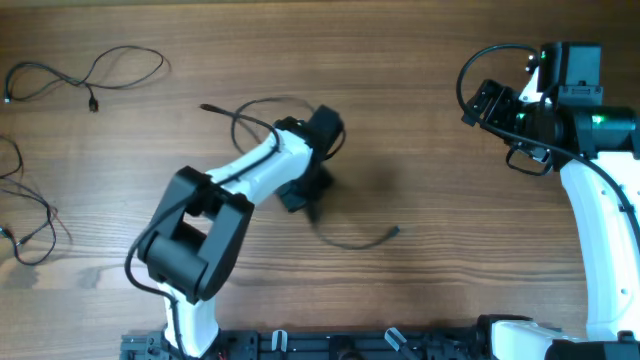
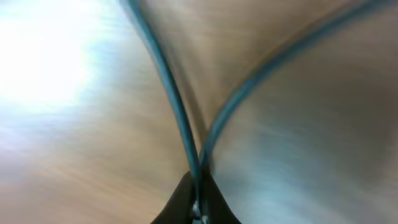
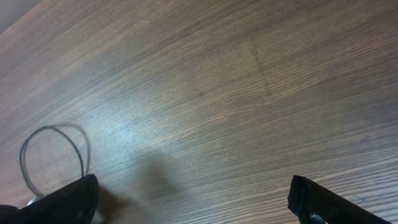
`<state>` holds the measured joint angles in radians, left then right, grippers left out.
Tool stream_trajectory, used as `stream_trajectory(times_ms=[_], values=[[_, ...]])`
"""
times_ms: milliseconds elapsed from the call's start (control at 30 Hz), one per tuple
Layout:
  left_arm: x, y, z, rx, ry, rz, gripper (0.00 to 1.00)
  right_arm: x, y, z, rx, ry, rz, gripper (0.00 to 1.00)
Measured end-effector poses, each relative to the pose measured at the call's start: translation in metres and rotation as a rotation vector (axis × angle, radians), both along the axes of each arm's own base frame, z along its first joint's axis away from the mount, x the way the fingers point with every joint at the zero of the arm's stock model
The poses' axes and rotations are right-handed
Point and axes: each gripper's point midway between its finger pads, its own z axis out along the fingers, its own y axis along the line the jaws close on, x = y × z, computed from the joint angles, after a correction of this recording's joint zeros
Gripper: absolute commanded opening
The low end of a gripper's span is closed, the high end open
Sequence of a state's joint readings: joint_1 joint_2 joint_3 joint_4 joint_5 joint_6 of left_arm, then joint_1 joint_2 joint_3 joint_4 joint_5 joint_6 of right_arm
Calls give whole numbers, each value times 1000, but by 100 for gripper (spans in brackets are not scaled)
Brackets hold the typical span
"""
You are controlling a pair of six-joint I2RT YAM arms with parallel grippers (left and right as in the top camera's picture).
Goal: Untangle cables
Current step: 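Pull the grasped cable leftward with the left gripper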
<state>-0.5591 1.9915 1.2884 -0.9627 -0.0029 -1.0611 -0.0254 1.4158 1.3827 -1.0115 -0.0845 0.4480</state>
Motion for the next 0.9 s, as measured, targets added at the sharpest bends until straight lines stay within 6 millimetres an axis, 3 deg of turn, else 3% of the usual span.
stream_trajectory(times_ms=[33,67,167,267,300,400,600,800,900], values=[[-3,28,2,85,29,30,4,0,0,0,0,1,0,100],[4,70,8,179,40,104,4,0,0,0,0,-1,0,100],[34,123,28,202,-46,234,4,0,0,0,0,-1,0,100],[66,179,72,186,-214,347,4,0,0,0,0,-2,0,100],[70,198,87,186,-255,383,4,0,0,0,0,-2,0,100],[66,240,101,192,-280,480,4,0,0,0,0,-2,0,100],[64,284,100,145,-311,722,4,-2,0,-1,0,8,0,100],[60,294,99,133,-322,915,4,-5,0,-3,1,23,0,100],[39,292,95,170,-249,1006,4,-6,0,-4,1,29,0,100]])
